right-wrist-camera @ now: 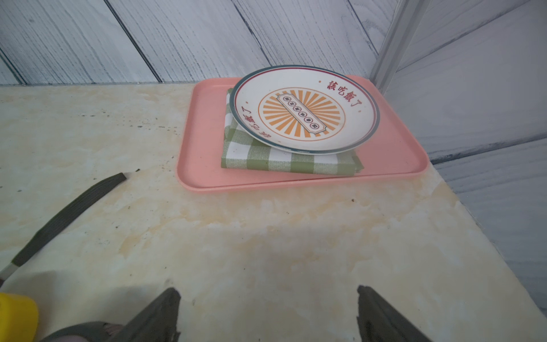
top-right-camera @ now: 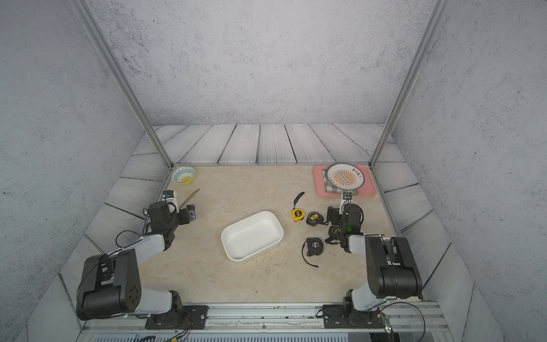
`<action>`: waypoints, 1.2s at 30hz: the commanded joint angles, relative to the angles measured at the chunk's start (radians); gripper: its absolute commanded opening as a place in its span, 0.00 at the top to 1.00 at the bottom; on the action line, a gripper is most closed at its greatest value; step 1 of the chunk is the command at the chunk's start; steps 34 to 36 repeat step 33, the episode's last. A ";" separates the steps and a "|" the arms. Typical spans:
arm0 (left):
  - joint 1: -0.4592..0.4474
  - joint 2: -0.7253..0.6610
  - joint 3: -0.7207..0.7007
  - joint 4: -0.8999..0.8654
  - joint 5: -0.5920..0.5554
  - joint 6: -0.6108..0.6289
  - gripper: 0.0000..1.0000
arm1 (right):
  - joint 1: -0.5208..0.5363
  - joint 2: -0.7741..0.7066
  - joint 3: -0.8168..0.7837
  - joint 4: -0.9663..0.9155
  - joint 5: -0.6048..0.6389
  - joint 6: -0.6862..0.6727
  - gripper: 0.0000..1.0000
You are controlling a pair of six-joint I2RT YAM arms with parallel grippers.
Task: Take the tape measure out of the storage box
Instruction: Reset both arms
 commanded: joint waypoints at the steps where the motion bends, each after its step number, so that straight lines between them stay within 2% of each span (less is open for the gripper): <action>1: -0.041 0.050 -0.036 0.196 0.001 0.022 0.08 | 0.002 0.009 -0.009 0.024 -0.017 0.006 0.01; 2: -0.067 0.092 -0.037 0.235 -0.011 0.048 0.08 | 0.002 0.010 -0.008 0.024 -0.017 0.004 0.01; 4: -0.123 0.154 -0.050 0.360 -0.118 0.073 0.05 | 0.003 0.009 -0.009 0.023 -0.017 0.005 0.01; 5: -0.126 0.148 -0.052 0.344 -0.126 0.074 0.04 | 0.003 0.010 -0.009 0.022 -0.016 0.005 0.01; 7: -0.127 0.119 -0.015 0.220 -0.129 0.080 0.02 | 0.003 0.010 -0.005 0.021 -0.017 0.004 0.01; 9: -0.127 0.144 -0.037 0.308 -0.130 0.078 0.01 | 0.003 0.014 -0.003 0.017 -0.017 0.005 0.01; 12: -0.127 0.127 -0.012 0.223 -0.131 0.079 0.01 | 0.003 0.012 -0.003 0.018 -0.015 0.003 0.01; 14: -0.127 0.137 -0.022 0.266 -0.131 0.078 0.02 | 0.003 0.005 -0.011 0.027 -0.017 0.002 0.01; 36: -0.127 0.122 -0.021 0.241 -0.136 0.076 0.02 | 0.004 0.005 -0.008 0.018 -0.023 -0.002 0.01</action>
